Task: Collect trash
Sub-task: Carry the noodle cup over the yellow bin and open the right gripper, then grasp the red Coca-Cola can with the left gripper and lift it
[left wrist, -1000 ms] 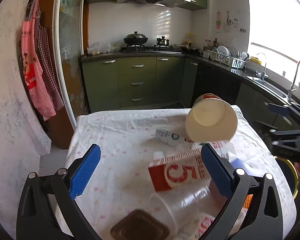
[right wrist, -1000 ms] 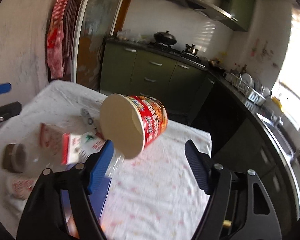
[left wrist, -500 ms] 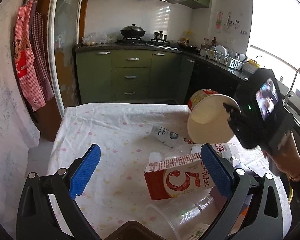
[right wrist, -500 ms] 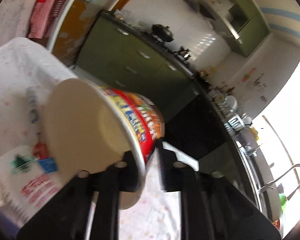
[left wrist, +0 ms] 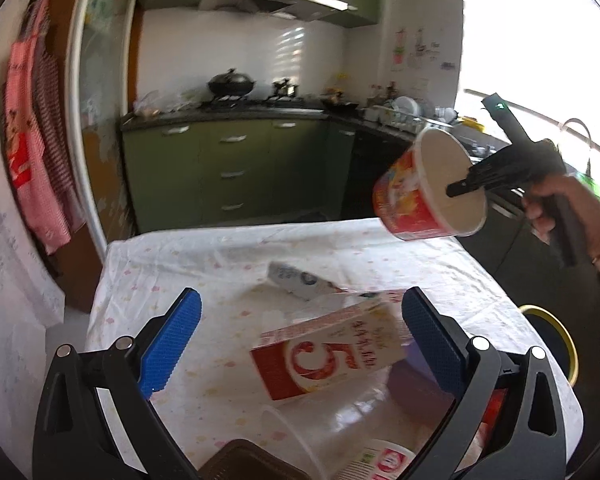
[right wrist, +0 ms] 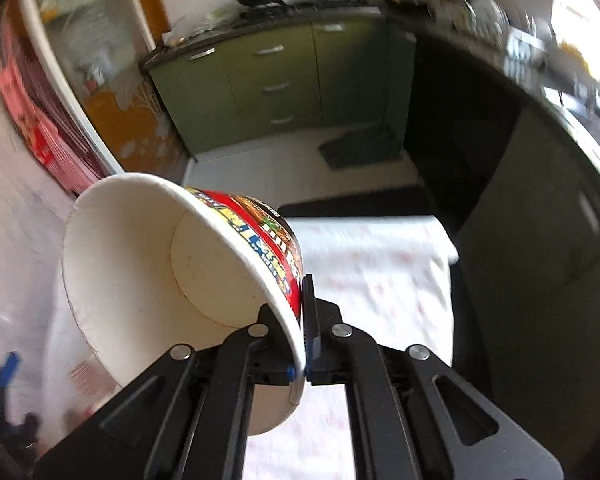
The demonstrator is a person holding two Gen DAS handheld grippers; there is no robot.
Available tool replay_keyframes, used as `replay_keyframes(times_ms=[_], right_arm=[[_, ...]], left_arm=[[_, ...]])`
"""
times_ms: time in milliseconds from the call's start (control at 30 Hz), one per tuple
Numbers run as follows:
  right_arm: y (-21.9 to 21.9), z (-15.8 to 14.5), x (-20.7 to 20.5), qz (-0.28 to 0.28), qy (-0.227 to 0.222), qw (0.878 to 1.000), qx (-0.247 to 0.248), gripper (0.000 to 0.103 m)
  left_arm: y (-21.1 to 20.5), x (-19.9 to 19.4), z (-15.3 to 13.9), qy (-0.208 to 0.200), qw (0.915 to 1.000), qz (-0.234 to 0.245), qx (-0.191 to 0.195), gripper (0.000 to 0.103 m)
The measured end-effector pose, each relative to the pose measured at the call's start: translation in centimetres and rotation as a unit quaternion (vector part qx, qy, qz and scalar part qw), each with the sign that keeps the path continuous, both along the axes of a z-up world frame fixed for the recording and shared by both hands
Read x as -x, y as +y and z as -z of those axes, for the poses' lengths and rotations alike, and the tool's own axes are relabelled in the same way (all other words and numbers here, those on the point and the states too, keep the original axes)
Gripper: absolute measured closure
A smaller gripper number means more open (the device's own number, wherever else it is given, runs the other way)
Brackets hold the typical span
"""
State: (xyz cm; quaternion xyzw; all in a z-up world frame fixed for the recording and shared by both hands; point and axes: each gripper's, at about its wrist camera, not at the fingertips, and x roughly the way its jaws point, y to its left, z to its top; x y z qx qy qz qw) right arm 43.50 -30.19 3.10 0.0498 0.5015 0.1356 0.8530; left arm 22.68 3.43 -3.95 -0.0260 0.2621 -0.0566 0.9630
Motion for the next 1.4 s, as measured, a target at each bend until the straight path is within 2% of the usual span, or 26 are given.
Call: replay_keyframes(times_ms=[133,233,367,467,667,767,833,1000,1100,1300,1400], right_arm=[[-7.5,-1.3,4.9,0.031,0.051,0.998,-0.004,0.100],[-13.6,-0.8,9.4,0.063,0.089,0.994,0.005,0.100],[-20.0,2.0,13.9,0.105,0.134,0.985,0.027,0.100],[-23.3,5.8,16.5,0.128,0.161,0.978,0.032,0.100],[-24.7,12.6,16.4,0.121,0.202,0.972,0.014,0.099],[-24.5,15.3,15.3,0.118,0.222,0.968,0.008,0.090],[-24.5,15.6,15.1,0.117,0.222,0.968,0.015,0.083],[-24.6,14.9,15.8,0.108,0.194,0.975,-0.010,0.081],[-24.6,14.0,17.1,0.100,0.180,0.978,-0.028,0.076],[-23.4,13.9,18.3,0.079,0.168,0.982,-0.045,0.071],[-22.7,13.7,19.4,0.064,0.164,0.983,-0.048,0.069]], left_arm=[[-1.9,2.7,-1.6,-0.032,0.9988,0.026,-0.025,0.004],[-3.2,4.7,-2.3,-0.036,0.9980,0.042,-0.029,0.004],[-4.8,6.9,-2.6,-0.023,0.9976,0.060,-0.025,0.004],[-6.4,8.4,-2.5,-0.015,0.9971,0.068,-0.033,0.004],[-9.4,10.1,-2.5,0.007,0.9955,0.084,-0.044,0.004],[-10.7,10.3,-2.6,0.015,0.9939,0.094,-0.056,0.004],[-11.9,10.4,-2.5,0.023,0.9923,0.104,-0.063,0.004],[-14.2,10.2,-2.4,0.046,0.9863,0.142,-0.069,0.004],[-16.2,9.9,-1.8,0.077,0.9783,0.179,-0.071,0.004],[-20.2,8.3,0.3,0.164,0.9542,0.233,-0.091,0.004],[-21.7,7.2,1.7,0.206,0.9415,0.244,-0.107,0.011]])
